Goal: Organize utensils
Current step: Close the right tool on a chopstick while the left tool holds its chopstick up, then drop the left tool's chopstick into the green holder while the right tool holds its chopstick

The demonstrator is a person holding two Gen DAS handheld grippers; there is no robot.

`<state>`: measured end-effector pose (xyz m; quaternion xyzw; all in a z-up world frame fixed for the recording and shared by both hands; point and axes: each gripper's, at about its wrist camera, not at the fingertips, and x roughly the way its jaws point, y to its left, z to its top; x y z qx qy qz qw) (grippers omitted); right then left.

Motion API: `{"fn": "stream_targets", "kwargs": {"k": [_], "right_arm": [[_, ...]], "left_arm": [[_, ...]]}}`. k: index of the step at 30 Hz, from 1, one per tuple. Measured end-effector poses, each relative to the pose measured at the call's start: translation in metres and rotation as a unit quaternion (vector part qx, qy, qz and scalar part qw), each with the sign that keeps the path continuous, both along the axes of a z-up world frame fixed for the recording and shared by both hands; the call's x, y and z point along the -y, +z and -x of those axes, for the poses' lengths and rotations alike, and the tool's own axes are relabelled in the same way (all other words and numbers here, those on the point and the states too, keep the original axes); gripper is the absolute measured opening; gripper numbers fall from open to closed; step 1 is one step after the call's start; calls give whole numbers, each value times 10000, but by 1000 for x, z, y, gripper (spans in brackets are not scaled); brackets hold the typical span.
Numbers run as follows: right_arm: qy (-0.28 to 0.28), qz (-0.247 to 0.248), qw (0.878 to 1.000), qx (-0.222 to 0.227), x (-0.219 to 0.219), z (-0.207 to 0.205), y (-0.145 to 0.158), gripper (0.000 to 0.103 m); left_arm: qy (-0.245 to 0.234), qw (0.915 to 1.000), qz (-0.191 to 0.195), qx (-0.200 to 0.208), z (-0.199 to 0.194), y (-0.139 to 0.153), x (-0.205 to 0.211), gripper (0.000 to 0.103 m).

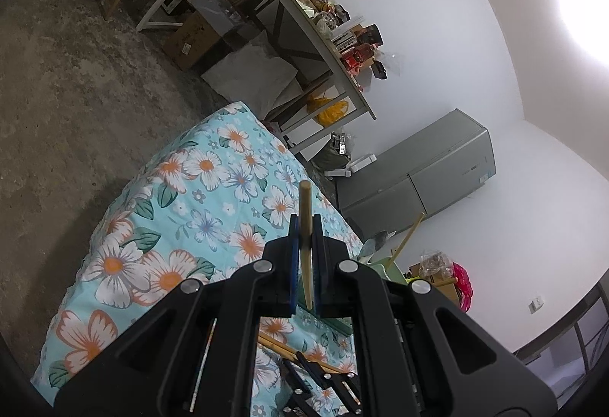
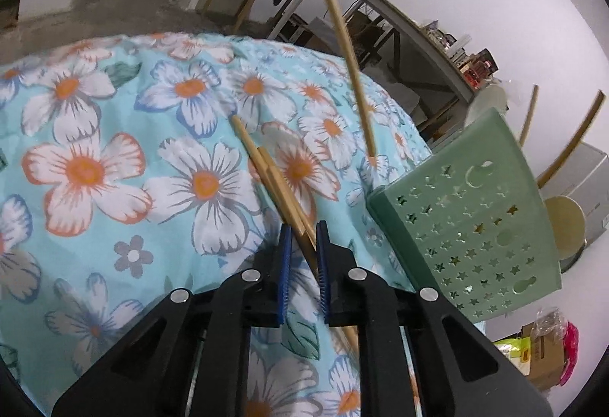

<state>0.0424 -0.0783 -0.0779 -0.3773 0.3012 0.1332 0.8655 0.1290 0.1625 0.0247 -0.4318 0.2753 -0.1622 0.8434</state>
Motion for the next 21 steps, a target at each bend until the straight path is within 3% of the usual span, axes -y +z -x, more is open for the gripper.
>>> {"fn": "stream_targets", "kwargs": {"k": [14,18,21], "right_arm": [[-250,-973,9945,288,21,28,53,6],[-632,-1870,9802,143,58,23,76,6],[-898,-2712,9583,4,96,20,91,6]], "left_arm": [[105,9999,-22,98,5,7,-4,4],[130,9998,-63,161,7,12,-4,4],[129,9996,-104,238,10,17,-4,4]]}}
